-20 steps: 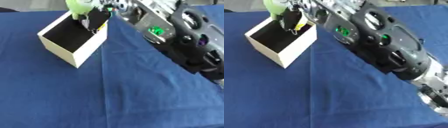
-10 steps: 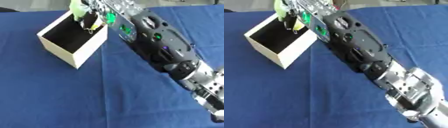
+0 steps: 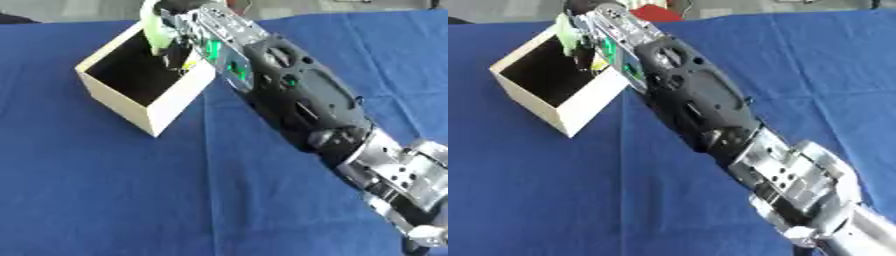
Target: Pick up objects on the table and place them in the box.
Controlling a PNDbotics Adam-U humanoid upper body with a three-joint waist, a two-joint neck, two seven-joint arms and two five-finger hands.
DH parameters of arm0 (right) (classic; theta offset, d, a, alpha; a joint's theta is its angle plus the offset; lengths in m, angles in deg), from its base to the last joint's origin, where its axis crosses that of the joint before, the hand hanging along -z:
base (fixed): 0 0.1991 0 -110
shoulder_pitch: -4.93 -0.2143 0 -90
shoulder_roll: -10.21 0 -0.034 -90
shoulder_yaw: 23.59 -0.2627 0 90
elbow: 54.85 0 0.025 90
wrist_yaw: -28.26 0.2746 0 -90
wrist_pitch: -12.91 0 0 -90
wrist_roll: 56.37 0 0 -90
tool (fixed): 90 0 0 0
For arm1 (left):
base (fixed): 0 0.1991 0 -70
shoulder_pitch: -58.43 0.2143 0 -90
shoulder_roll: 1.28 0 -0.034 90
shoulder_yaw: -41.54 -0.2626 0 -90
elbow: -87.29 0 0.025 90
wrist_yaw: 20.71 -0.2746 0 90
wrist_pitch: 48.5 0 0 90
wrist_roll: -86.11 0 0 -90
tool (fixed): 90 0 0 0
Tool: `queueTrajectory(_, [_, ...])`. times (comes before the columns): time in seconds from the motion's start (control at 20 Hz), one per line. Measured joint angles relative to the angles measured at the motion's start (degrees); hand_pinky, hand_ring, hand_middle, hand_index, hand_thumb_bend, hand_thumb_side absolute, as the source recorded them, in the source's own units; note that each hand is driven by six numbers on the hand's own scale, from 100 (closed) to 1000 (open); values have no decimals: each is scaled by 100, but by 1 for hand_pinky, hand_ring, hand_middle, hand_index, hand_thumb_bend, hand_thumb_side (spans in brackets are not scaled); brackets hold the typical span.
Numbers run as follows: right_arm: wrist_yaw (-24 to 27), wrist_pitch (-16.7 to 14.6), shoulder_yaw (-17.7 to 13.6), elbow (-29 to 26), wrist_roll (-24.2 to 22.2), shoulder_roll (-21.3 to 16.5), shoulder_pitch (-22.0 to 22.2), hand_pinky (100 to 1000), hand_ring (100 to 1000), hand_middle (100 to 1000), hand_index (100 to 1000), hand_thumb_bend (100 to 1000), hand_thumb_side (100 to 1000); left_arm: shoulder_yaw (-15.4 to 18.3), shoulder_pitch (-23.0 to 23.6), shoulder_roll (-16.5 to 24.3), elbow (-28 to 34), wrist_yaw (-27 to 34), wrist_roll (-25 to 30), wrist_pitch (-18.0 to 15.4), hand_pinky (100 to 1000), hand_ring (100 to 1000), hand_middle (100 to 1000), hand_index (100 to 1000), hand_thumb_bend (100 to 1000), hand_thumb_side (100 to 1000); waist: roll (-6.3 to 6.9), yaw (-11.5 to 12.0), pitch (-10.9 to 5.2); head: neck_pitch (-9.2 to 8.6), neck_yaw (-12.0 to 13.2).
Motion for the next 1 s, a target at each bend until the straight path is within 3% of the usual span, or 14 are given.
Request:
queueTrajectory(0.35, [-1010,-35,-77,-103,-190,-1,-70,929,947,895,984,264,837,0,0,-2,0,20,12,13,491,604,673,863,347,702,-1,-6,0,0,18])
queueTrajectory(0.7, [-1527,-220,-177,-101,-355,0,-70,933,951,899,1000,271,909,0,1,-2,0,25,18,23,491,603,669,863,343,696,12,-9,-1,1,26])
queueTrajectory(0.85, [-1546,-317,-176,-101,-451,0,-69,941,949,899,1000,238,836,0,1,-3,0,26,16,26,491,603,668,863,335,685,11,-10,-1,2,31])
queueTrajectory(1.0, [-1442,-369,-175,-104,-528,0,-67,941,938,890,1000,205,839,0,1,-3,0,28,6,37,491,602,666,863,339,689,11,-7,-3,2,40])
